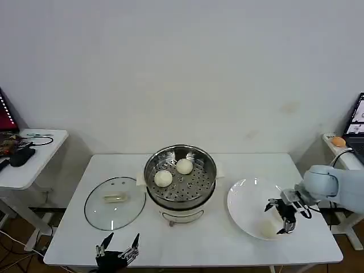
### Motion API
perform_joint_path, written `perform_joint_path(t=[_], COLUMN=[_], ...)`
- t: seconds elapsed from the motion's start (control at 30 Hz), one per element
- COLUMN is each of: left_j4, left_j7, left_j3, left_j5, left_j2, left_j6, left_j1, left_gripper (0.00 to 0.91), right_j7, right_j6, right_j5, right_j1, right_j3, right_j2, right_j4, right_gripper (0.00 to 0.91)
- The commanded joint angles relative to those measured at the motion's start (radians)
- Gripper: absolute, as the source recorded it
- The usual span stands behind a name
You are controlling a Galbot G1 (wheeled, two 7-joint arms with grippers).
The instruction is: Take steamed baozi put them in steamer then cover it.
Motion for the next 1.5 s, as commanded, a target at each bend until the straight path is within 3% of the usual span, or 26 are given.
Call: perform_joint_path(t=[0.03,0.33,0.57,1.03,1.3,1.5], left_j4=[-0.001,-0.007,-0.008,-0.012,-0.016,-0.015], left_j7=[0.000,0.000,-0.001,-0.002,-0.002,-0.003], left_j3=[0.000,0.001,0.000,0.008,0.011,0.011], left_j5=[0.001,0.001,0.003,0.006,0.006,0.007], left_j2=[-0.001,-0.002,-0.001,-0.002,-0.003,-0.003], left_j6=[0.000,0.001,0.002,0.003,0.003,0.002], left_j1=[0.001,0.005,0.007,0.008,0.009,0.011], left_gripper=[0.907,0.907,0.907,0.907,0.907,0.907], right_j7=[0.000,0.000,0.000,0.008,0.002,-0.009], right_j6=[0.000,-0.005,-0.013,-0.016,-0.015,-0.002], right_j5=[-0.007,-0.006,-0.004,0.010,0.024,0.037], right_j1=[-0.045,-0.087,-0.122,-0.143,-0.092,0.043], right_j3=[0.027,0.057,0.081,0.100,0.073,-0.016], right_j2=[-0.005,-0.005,-0.004,-0.010,-0.011,-0.017], right_j4=[-0.006,-0.024,-0.036,-0.037,-0.026,0.014], right_gripper=[0.907,0.907,0.746,0.655,0.625,0.625])
